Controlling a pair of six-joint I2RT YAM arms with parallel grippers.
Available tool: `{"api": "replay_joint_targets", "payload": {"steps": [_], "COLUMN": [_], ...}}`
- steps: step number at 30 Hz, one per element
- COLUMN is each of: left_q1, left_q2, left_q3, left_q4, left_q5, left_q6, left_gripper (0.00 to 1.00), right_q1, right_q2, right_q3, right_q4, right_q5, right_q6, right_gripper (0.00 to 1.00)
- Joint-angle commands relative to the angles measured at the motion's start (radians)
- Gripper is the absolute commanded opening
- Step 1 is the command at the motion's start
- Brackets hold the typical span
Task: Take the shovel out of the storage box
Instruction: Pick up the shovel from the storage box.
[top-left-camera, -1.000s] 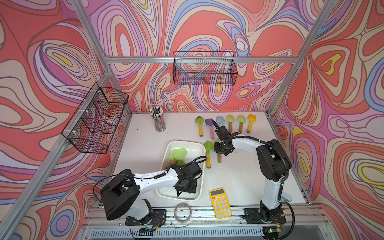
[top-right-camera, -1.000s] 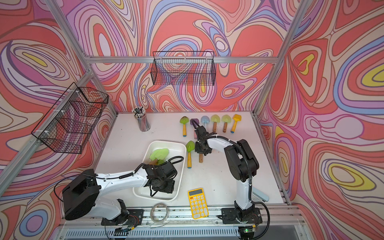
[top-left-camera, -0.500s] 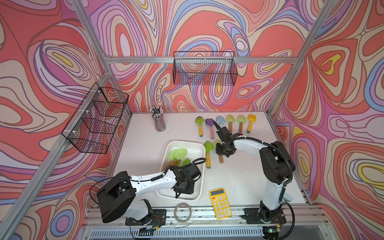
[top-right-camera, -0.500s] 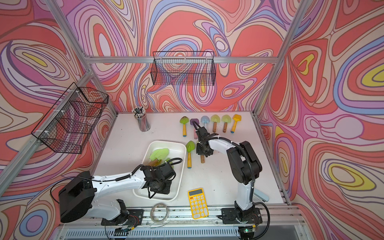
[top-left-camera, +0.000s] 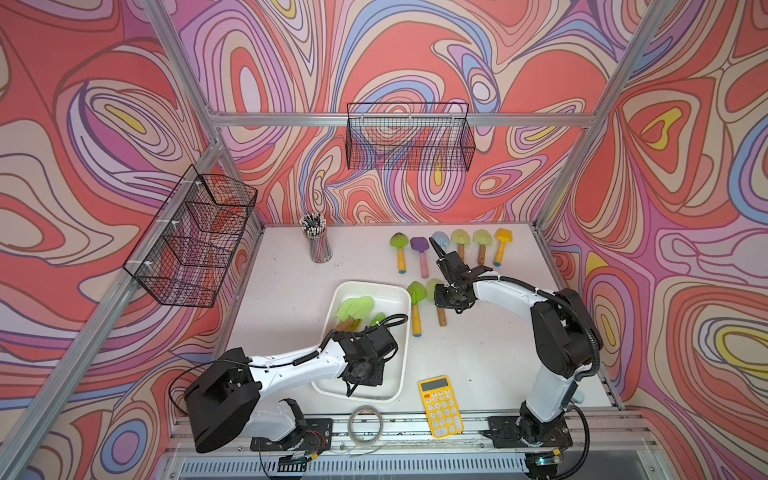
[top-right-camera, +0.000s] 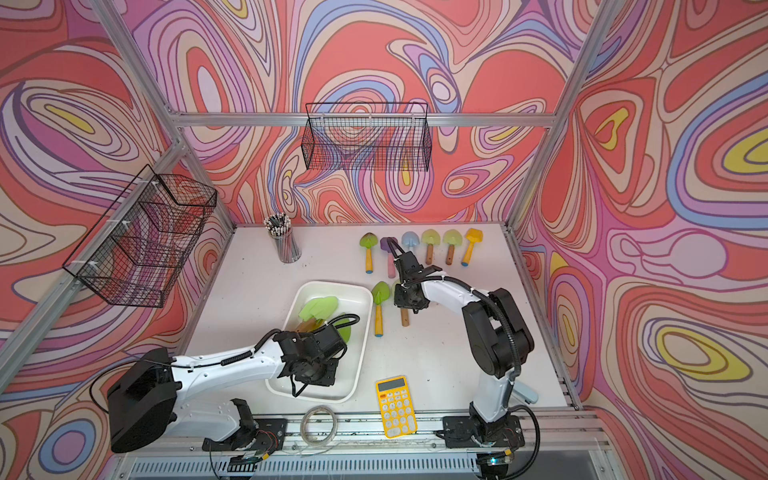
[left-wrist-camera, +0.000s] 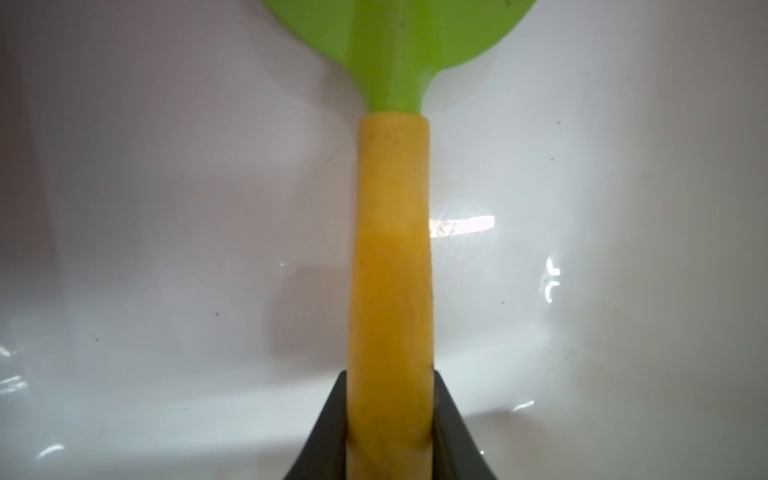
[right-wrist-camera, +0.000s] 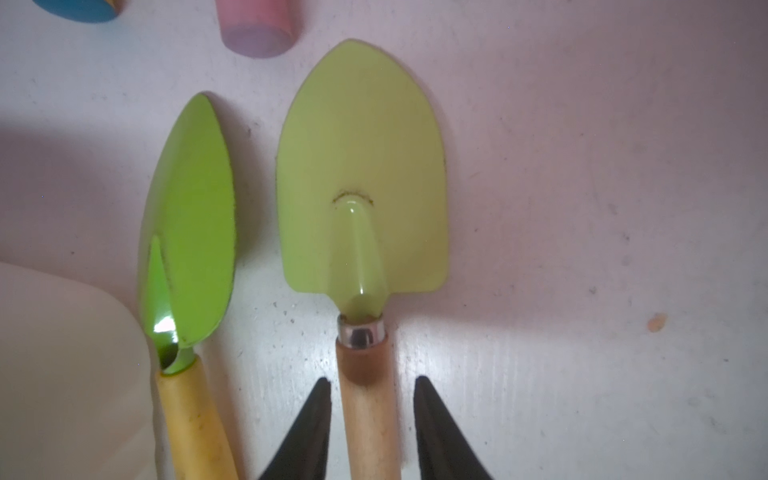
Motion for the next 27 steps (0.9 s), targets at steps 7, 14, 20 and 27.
{"api": "replay_joint_targets", "payload": {"steps": [7, 14, 20, 27], "left_q1": [0.189, 0.305, 0.384, 0.429], "left_q2": [-0.14, -0.184, -0.212, -0.195], "left_q3": [0.099, 0.097, 0.015, -0.009], "left_q4": [0.031, 0.245, 0.568, 0.758], "left_q5": [0.08, 0.354, 0.585, 0.716], "left_q6": [0.15, 0.183, 0.079, -0.018], "left_gripper": [0.0, 0.0, 0.0, 0.0], "right_q1": [0.004, 0.004, 0.005, 0.007], "right_q2": [-0.135, -0.218, -0.217, -0.235], "right_q3": [-0.005, -0.041, -0.042, -0.111], "right_q4": [0.061, 0.244, 0.415, 0.629], "right_q5": [-0.067, -0.306, -0.575, -0.76], "right_q6": [-0.002, 0.012, 0.101, 0.175], "right_gripper": [0.36, 0.36, 0.35, 0.36]}}
